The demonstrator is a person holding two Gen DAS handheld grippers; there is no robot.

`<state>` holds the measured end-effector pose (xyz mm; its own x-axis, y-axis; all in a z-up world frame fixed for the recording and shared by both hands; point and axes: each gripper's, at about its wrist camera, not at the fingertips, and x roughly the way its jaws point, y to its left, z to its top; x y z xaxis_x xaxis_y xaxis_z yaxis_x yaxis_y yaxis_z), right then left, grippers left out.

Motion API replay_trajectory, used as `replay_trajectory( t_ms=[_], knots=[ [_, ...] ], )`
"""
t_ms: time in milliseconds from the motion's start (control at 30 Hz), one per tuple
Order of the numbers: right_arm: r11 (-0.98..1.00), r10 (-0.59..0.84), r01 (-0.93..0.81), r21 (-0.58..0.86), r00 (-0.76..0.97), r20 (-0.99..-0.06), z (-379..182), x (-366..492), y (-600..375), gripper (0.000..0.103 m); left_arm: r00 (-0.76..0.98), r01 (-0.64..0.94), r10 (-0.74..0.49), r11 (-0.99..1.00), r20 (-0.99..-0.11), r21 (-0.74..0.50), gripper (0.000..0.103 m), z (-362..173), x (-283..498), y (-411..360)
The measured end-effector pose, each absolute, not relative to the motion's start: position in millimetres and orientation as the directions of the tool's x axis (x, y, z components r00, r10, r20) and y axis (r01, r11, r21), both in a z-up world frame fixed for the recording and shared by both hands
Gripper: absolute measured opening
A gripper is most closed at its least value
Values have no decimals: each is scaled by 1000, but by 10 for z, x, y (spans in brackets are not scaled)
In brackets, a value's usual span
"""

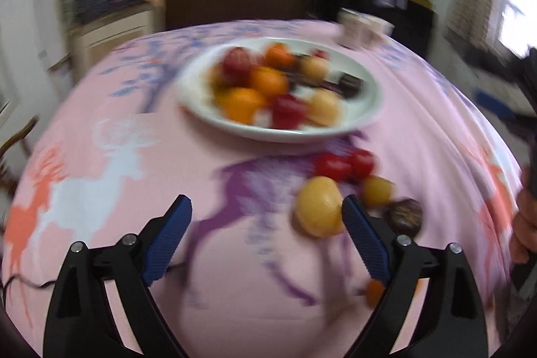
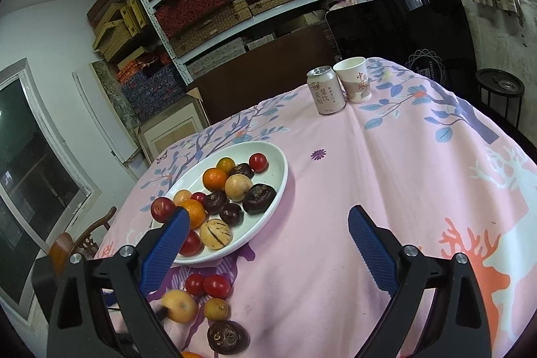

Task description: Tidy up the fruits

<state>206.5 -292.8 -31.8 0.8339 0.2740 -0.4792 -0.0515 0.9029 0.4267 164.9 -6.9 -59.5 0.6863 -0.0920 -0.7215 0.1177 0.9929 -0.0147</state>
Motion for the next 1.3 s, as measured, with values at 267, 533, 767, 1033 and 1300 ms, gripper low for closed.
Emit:
replay_trajectory(
  t_ms=[267, 533, 767, 1033, 1300],
  knots=[
    [899, 289, -65, 433, 830, -477, -304, 2042, -2910, 96, 689, 69, -120, 993, -715, -100, 81, -579, 1601, 189],
    [902, 289, -68, 427, 829, -478, -297, 2039, -2890, 96, 657, 175, -147, 984, -739, -40, 67, -673, 1573, -109],
    [905, 287, -67, 421, 825, -487, -294, 2042, -2884, 96, 617, 239, -185, 970, -765, -42, 52, -763, 1634, -264],
    [916, 289, -72, 395, 801, -525, -352, 2072, -2814, 96, 597, 242, -192, 969, -779, -53, 42, -810, 1715, -287],
    [941, 330, -181, 287, 689, -646, -554, 1965, -2484, 96, 644, 145, -137, 988, -753, -57, 42, -709, 1739, -52]
  ],
)
